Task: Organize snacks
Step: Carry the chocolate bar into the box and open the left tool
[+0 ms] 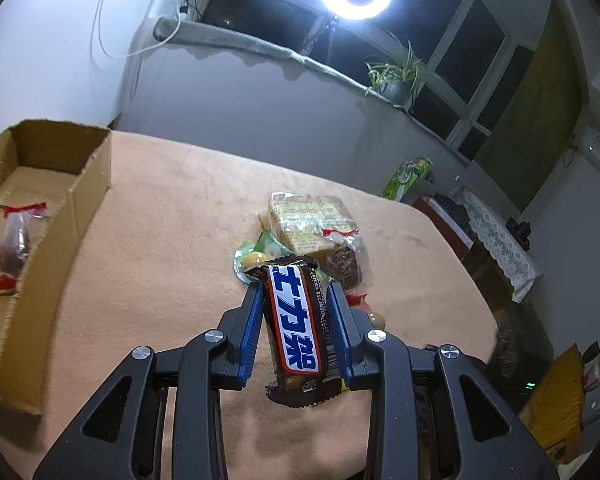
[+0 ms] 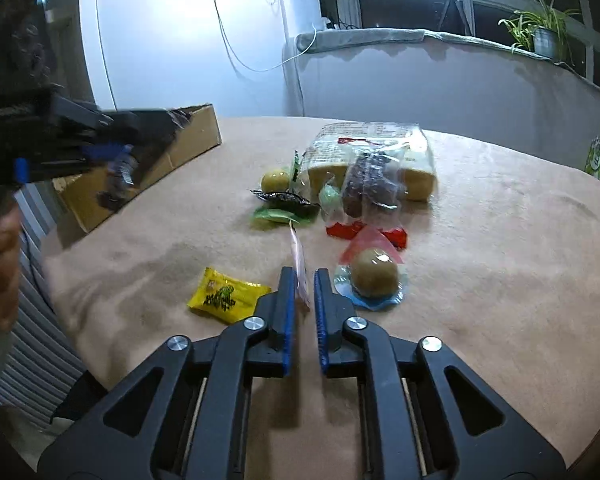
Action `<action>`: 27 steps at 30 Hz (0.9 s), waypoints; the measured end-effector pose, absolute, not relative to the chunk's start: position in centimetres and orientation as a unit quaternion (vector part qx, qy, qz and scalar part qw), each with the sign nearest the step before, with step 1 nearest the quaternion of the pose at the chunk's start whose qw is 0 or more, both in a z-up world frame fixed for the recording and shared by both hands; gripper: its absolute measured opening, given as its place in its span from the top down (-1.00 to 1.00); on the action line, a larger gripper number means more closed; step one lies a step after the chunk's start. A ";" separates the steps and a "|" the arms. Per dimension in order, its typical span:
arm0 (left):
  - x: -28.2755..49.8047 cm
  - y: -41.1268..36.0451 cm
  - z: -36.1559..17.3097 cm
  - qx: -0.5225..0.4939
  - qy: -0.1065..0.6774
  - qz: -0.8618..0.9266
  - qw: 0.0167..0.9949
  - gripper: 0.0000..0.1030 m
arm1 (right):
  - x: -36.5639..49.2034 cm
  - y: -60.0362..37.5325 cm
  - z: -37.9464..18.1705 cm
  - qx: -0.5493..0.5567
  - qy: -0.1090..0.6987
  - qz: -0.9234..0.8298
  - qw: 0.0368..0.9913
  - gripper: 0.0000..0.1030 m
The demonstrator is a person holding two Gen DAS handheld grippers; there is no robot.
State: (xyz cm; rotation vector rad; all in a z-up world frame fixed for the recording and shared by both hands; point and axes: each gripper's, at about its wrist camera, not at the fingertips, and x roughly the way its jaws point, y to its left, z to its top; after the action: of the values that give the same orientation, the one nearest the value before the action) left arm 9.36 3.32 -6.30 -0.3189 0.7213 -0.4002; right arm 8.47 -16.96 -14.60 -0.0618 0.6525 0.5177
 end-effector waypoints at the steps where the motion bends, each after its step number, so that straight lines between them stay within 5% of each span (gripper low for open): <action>1: 9.1 3.5 -6.1 -0.152 0.346 -0.192 0.906 0.41 | 8.8 -16.8 -14.6 -0.030 0.322 0.249 0.913 0.80; 27: 3.7 13.4 -2.4 -0.155 0.262 -0.087 0.949 0.41 | 8.0 -13.2 -8.3 0.008 0.262 0.261 0.929 0.90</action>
State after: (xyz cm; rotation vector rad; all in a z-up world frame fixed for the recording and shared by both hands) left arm 3.72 13.36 -2.40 -0.3150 0.5331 -0.1763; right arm 8.02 -13.22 -8.27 0.0168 0.5375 0.5342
